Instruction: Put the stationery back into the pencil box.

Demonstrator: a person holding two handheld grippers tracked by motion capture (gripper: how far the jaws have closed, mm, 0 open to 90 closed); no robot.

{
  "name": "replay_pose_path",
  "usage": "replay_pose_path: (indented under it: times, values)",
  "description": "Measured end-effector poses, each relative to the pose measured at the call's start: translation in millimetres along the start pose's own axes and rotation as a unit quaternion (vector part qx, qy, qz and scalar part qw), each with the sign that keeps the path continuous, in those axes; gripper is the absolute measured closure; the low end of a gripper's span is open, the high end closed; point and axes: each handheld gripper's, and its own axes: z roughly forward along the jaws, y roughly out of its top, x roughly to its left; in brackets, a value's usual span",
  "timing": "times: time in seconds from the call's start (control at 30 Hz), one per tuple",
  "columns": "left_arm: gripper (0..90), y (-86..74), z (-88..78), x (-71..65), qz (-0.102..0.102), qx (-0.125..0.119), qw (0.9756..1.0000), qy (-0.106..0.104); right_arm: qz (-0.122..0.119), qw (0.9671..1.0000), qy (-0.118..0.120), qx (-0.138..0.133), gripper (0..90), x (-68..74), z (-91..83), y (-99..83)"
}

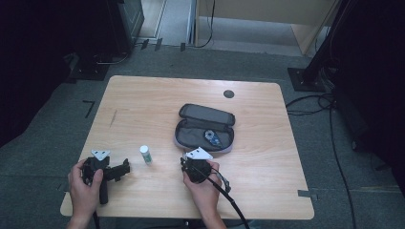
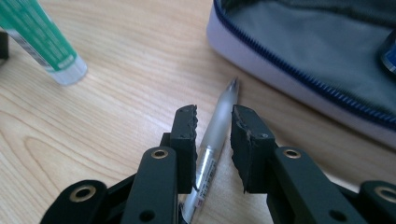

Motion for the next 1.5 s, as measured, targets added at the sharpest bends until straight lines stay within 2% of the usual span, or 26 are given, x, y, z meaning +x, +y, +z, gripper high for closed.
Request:
replay_pose_path:
  times: [0.13,0.23,0.3,0.37,0.4,0.47,0.63,0.93,1.07,1.2,1.5]
  values:
    - [0.0,0.0,0.0,0.0,0.0,0.0,1.0,0.0,0.003,1.0,0.005,0.001,73.9,-1.5,3.1,-1.4]
    - [0.0,0.0,0.0,0.0,0.0,0.0,1.0,0.0,-0.006,0.9999,0.009,0.001,75.2,-1.4,2.8,-1.4]
    - [0.0,0.0,0.0,-0.1,0.0,0.0,1.0,0.0,-0.023,0.9995,0.022,0.002,78.1,-0.4,1.9,-1.6]
    - [0.0,0.0,0.0,0.0,0.0,0.0,1.0,0.0,-0.045,0.9974,0.056,0.001,80.6,2.6,1.2,-2.5]
    - [0.0,0.0,0.0,0.0,0.0,0.0,1.0,0.0,-0.061,0.996,0.064,0.001,80.6,5.5,0.9,-3.3]
    - [0.0,0.0,0.0,0.0,0.0,0.0,1.0,0.0,-0.084,0.9946,0.061,0.003,80.6,10.6,0.6,-5.0]
    - [0.0,0.0,0.0,-0.1,0.0,0.0,1.0,0.0,-0.077,0.9943,0.072,0.013,79.1,6.9,1.1,-5.1]
    - [0.0,0.0,0.0,0.0,0.0,0.0,1.0,0.0,-0.083,0.9932,0.079,0.021,81.0,4.6,-0.9,-3.3]
    - [0.0,0.0,0.0,0.0,0.0,0.0,1.0,0.0,-0.087,0.9917,0.095,0.005,81.2,0.3,-9.6,-0.2]
    - [0.0,0.0,0.0,0.0,0.0,0.0,1.0,0.0,-0.086,0.9911,0.101,-0.013,81.3,-6.9,-23.2,7.5]
    - [0.0,0.0,0.0,0.0,0.0,0.0,1.0,0.0,-0.08,0.991,0.098,-0.044,81.3,-23.1,-50.2,24.2]
